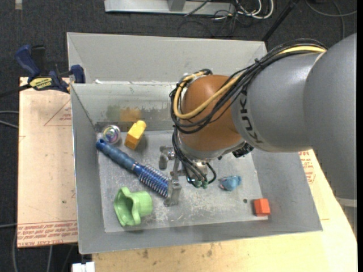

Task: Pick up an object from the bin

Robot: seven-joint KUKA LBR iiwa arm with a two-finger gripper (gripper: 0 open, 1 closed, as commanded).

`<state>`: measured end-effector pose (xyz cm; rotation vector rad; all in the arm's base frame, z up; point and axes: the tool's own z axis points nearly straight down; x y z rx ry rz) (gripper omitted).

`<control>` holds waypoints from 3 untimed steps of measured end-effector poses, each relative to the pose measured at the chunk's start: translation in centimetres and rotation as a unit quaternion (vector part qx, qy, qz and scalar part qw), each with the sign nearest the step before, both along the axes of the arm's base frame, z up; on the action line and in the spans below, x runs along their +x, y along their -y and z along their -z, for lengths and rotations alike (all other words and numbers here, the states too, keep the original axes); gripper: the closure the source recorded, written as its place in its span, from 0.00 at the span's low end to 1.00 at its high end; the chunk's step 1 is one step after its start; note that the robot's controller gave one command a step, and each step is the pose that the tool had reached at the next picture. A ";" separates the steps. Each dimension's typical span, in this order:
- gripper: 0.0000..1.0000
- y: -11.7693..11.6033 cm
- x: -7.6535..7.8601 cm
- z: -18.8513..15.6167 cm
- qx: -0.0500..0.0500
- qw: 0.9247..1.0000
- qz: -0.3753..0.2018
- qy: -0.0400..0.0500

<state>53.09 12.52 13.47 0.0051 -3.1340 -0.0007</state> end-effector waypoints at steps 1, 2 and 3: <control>0.00 0.7 2.8 6.8 0.000 1.000 0.019 0.002; 1.00 0.9 2.8 6.5 0.000 1.000 0.020 0.003; 1.00 0.4 2.3 -10.1 0.001 1.000 0.011 0.008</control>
Offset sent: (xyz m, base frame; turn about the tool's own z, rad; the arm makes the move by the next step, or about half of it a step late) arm 0.0282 -0.0078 -0.0637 0.0385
